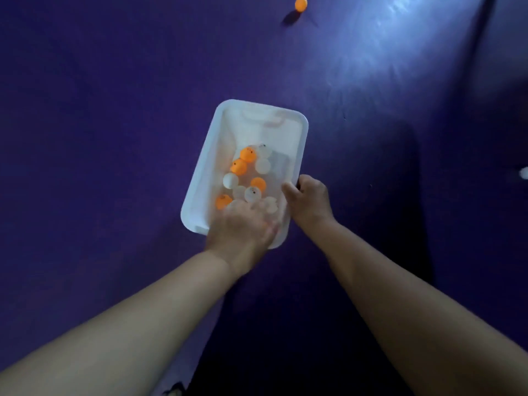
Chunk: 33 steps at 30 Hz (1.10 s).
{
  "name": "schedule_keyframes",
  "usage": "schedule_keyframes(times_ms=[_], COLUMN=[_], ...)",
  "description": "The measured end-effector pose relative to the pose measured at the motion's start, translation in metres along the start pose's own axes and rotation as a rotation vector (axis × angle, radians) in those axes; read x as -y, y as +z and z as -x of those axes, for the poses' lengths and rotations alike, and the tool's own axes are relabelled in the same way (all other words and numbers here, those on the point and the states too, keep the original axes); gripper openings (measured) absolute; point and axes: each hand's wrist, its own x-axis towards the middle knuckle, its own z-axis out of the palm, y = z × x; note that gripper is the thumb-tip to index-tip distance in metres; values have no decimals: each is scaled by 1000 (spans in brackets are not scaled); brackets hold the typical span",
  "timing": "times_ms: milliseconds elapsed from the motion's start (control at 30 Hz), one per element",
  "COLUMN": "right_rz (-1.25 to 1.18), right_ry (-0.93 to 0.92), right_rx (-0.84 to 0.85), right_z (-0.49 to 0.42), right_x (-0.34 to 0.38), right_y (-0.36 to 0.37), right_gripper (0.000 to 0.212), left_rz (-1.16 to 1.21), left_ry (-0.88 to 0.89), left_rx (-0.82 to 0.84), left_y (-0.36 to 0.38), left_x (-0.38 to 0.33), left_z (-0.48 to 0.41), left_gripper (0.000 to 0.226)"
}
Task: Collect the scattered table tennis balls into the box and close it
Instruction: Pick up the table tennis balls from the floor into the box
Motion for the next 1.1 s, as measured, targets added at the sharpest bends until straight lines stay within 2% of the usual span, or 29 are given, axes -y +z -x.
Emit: schedule_keyframes(times_ms=[67, 100, 233, 400, 500, 600, 633, 733, 933, 1100], right_rz=[-23, -25, -49, -59, -64, -45, -34, -40, -150, -58], right_ry=[42, 59, 100, 149, 170, 188, 190, 226, 337, 355], right_rx=[59, 84, 122, 106, 70, 9, -8, -35, -94, -94], right_z=[22, 35, 83, 132, 155, 172, 177, 187, 180, 154], right_x=[17, 27, 76, 134, 156, 155, 149, 120, 34, -40], right_y=[-18, -30, -88, -182, -237, -288, -304, -349, -444, -533], right_gripper=[27, 28, 30, 29, 33, 34, 34, 31, 33, 32], left_rz=[-77, -130, -127, -110, -44, 92, 112, 172, 338, 422], left_ry=[-56, -80, -141, -317, -347, -448, -445, -392, -353, -374], left_rx=[-108, -121, -87, -5, 34, 166, 191, 271, 320, 344], left_y=[-34, -52, -137, -241, -291, -323, -326, -325, -286, -243], left_x=[13, 17, 6, -43, -85, -134, -150, -199, -317, -417], left_z=[13, 19, 34, 32, 28, 18, 15, 5, -30, -69], left_gripper=[30, 36, 54, 78, 70, 27, 17, 24, 25, 20])
